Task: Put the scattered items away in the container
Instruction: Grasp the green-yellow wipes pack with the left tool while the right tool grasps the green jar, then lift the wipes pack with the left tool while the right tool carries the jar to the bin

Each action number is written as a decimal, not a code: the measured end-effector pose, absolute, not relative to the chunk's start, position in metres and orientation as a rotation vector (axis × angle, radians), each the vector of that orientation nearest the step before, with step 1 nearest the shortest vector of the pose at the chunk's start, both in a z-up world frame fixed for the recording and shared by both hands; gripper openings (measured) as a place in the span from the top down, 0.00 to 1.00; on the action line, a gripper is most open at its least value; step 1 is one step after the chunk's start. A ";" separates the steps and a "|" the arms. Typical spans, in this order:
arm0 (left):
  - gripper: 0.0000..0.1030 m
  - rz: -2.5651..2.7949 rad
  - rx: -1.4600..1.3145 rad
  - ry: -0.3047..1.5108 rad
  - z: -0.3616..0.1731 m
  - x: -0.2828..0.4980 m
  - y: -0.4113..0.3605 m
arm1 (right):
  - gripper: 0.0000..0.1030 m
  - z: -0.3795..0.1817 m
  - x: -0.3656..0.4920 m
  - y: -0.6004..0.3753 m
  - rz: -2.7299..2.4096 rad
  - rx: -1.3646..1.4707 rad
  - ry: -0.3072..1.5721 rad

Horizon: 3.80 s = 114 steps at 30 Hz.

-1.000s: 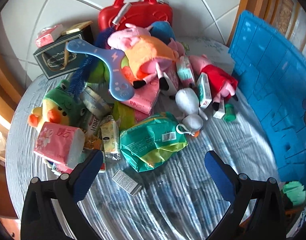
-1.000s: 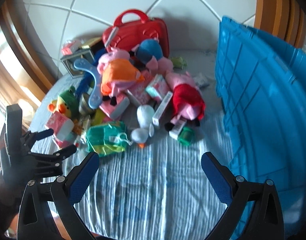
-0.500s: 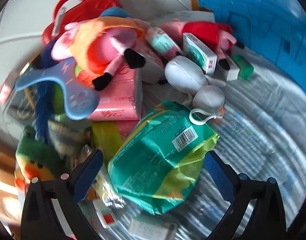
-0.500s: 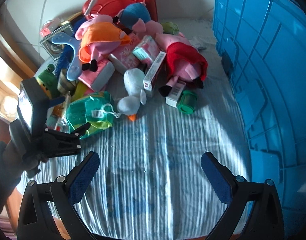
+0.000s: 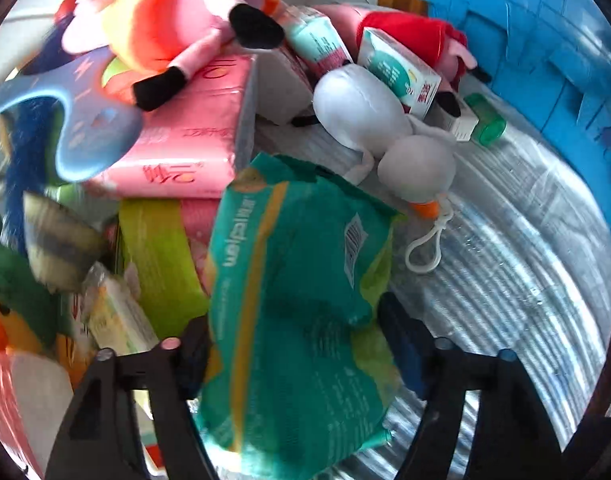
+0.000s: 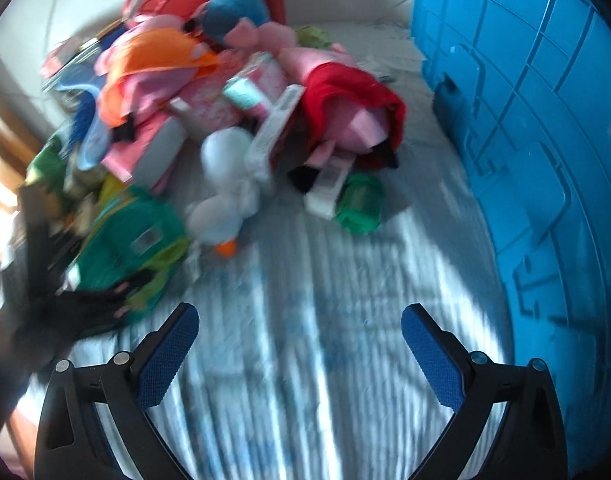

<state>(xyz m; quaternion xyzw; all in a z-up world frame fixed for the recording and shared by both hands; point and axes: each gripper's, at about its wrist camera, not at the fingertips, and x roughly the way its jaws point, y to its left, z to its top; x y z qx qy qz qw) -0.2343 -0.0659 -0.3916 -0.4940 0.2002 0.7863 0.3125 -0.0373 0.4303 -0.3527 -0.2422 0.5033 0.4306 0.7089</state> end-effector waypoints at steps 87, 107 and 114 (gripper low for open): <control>0.78 2.793 -1.104 0.053 -0.101 -0.075 -0.125 | 0.61 -0.113 -0.095 0.378 1.418 -0.534 0.812; 0.78 2.877 -1.013 0.080 -0.045 -0.061 -0.103 | 0.61 -0.087 -0.064 0.348 1.417 -0.549 0.770; 0.78 2.873 -0.983 0.129 -0.028 -0.062 -0.087 | 0.61 -0.079 -0.047 0.334 1.392 -0.509 0.771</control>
